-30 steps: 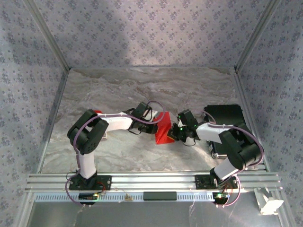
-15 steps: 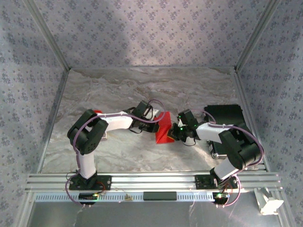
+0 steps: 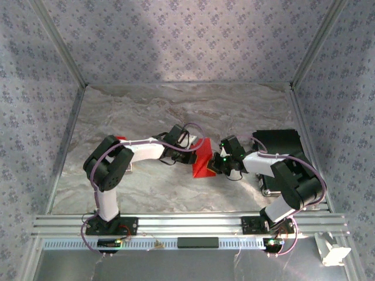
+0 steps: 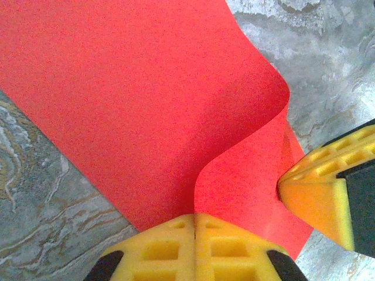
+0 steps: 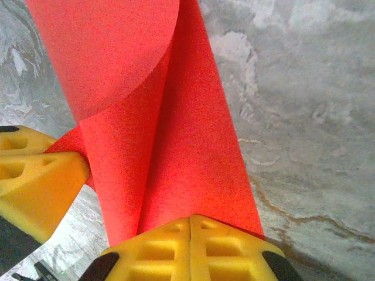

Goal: Fold a paper plane with a square sheet of paper (pick it up from the middle)
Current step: Fold the triangle a second time at the center of the table.

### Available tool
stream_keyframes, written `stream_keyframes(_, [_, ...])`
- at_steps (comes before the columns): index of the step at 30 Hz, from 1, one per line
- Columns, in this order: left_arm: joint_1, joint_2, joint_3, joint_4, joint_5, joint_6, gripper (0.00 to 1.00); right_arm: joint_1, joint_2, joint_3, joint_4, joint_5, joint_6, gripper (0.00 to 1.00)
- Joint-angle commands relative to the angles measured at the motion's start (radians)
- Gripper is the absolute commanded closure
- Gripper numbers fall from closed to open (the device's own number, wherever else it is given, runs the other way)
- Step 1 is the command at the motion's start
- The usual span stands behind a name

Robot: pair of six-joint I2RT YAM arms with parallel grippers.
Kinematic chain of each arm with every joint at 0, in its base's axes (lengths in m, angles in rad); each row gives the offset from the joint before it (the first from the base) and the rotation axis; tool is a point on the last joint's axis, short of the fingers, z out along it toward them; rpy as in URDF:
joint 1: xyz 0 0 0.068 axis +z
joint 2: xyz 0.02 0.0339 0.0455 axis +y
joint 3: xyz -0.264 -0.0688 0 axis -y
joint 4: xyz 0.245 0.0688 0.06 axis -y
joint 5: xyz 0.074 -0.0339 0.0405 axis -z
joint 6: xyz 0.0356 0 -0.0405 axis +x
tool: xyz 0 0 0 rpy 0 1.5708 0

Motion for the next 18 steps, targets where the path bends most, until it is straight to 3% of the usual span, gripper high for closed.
stream_keyframes(1, [0.005,0.012,0.021,-0.018,-0.005,0.019,1.00,-0.009,0.020,-0.007,-0.059,0.023,-0.017,0.94])
stream_keyframes(18, [0.005,0.036,0.018,-0.008,-0.002,0.016,1.00,-0.008,0.020,-0.008,-0.057,0.022,-0.013,0.93])
